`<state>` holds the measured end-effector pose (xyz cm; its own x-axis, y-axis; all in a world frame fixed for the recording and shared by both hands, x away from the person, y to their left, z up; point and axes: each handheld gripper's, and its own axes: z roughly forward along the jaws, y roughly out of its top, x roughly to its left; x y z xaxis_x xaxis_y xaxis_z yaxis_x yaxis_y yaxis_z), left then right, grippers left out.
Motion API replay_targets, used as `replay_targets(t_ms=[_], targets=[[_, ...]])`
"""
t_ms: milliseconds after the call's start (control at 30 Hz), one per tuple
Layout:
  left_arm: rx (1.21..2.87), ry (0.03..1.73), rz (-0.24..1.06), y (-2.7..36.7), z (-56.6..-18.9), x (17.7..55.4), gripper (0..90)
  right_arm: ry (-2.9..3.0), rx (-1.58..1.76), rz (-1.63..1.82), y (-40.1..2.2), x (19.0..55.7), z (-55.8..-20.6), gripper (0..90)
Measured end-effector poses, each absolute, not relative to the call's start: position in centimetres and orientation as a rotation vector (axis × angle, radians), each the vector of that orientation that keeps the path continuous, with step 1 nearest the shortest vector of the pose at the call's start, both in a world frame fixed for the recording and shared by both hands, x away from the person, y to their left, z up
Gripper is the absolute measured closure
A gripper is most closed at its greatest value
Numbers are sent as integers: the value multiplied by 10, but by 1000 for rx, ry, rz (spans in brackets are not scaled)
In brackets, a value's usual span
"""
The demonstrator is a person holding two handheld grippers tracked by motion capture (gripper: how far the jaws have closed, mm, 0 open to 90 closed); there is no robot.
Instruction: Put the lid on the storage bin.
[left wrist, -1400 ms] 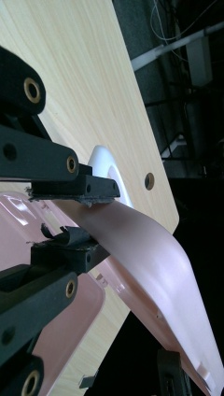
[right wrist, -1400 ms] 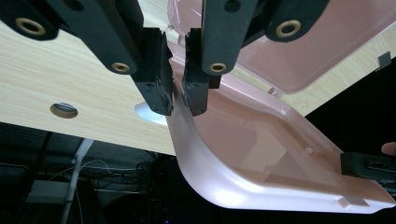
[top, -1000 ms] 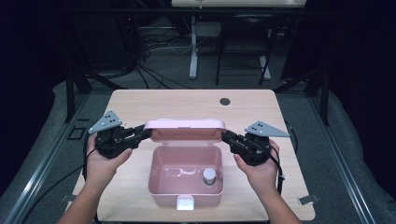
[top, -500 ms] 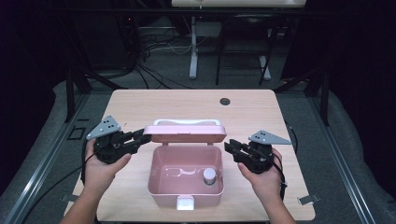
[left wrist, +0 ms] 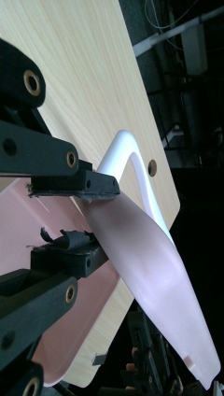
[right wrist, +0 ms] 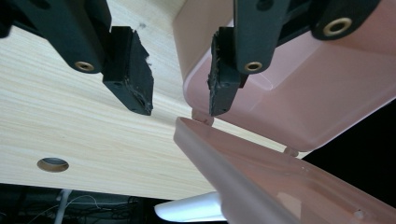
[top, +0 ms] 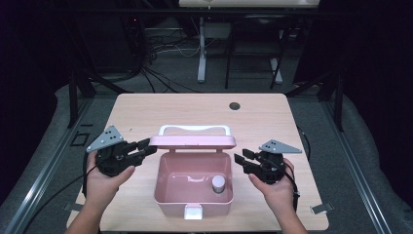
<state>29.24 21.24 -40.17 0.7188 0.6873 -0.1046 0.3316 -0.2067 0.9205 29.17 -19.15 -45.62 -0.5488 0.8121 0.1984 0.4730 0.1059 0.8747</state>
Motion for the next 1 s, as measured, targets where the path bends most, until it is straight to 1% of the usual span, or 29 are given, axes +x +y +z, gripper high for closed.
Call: replay_targets(t_ms=[267,1000], targets=[[1811,792,395,213,-404,288,694,2042,1292,1424,-197,293,-461,572],[1837,783,386,214,-409,271,681,2028,1328,1425,-203,294,-466,560]])
